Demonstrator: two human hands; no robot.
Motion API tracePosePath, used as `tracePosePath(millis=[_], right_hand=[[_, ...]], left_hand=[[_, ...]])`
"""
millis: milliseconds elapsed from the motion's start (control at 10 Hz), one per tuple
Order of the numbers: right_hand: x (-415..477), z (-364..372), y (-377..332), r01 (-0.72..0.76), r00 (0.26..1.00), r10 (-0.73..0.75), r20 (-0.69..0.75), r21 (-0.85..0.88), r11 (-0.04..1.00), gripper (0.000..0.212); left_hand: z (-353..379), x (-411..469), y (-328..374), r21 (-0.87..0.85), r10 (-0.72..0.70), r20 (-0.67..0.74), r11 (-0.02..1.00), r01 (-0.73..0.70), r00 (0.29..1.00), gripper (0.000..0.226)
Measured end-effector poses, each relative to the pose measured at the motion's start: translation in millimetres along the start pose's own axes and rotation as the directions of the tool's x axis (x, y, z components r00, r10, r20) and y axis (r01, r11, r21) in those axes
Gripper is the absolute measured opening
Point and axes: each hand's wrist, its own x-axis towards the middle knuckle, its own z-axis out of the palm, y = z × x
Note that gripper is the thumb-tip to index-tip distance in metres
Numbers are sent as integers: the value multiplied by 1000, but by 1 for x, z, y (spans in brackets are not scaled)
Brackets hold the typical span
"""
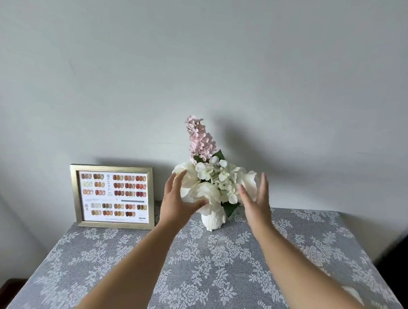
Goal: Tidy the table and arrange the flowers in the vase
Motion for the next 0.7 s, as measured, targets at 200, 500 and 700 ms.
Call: tracePosePath(millis=[200, 500, 700], right_hand=[[-3, -2, 15, -241, 966, 258, -14, 312, 919, 58], [3, 12, -1, -227, 974, 199, 110, 403, 887, 49], [-3, -4, 6, -261, 965, 246, 93, 459, 849, 45]], left_hand=[[1, -4, -19, -121, -107, 31, 987, 110, 994, 123], [4, 2, -13, -210, -94, 118, 971, 118, 989, 113], [-3, -10, -18, -230, -136, 91, 961, 154, 987, 118]])
